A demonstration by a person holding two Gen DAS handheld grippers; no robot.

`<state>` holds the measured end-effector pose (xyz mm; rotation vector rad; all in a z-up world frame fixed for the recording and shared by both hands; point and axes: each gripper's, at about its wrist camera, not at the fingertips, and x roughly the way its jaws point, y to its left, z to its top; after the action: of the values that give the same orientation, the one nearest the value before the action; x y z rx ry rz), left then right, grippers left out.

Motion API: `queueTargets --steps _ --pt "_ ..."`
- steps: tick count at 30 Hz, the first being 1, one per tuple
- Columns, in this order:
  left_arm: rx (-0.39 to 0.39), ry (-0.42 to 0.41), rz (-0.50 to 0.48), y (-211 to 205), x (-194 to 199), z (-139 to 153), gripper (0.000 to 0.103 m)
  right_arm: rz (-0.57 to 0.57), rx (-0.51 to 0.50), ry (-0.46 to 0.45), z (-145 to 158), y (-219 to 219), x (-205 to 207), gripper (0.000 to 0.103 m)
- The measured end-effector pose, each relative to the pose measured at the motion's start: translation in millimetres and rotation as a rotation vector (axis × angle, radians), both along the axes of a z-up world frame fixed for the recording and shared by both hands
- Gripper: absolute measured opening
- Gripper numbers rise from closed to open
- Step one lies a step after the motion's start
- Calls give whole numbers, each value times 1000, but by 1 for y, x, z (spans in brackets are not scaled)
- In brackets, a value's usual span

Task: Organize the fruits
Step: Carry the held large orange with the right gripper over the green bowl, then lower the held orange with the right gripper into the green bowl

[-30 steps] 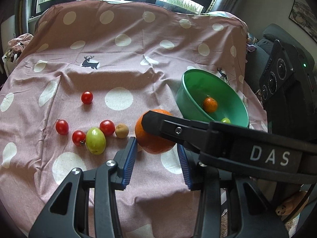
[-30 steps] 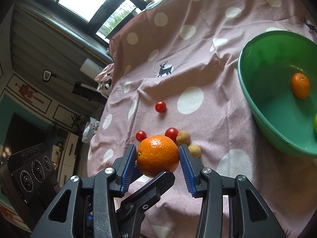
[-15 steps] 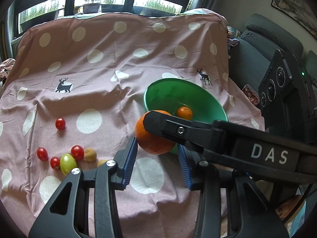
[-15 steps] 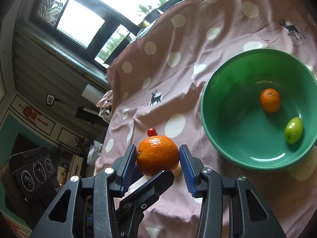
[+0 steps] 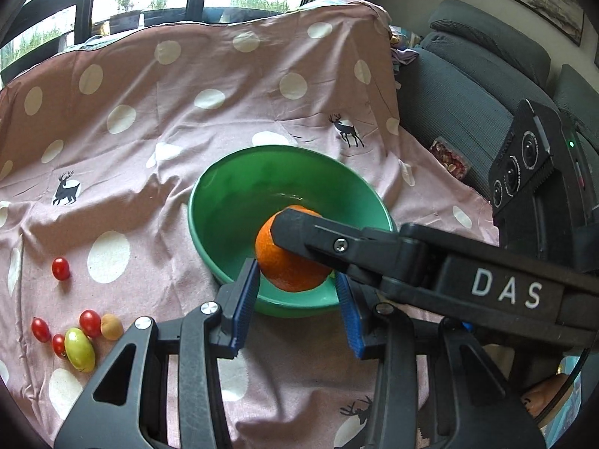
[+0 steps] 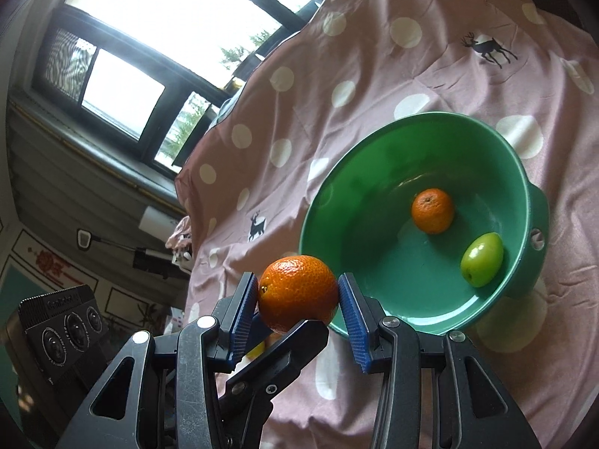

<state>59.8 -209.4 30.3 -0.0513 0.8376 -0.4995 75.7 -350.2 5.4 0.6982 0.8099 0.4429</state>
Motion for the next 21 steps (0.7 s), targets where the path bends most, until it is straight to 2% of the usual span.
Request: queueTargets --steps 21 --pt "13 49 -69 -29 17 -12 41 -97 40 66 -15 -33 1 47"
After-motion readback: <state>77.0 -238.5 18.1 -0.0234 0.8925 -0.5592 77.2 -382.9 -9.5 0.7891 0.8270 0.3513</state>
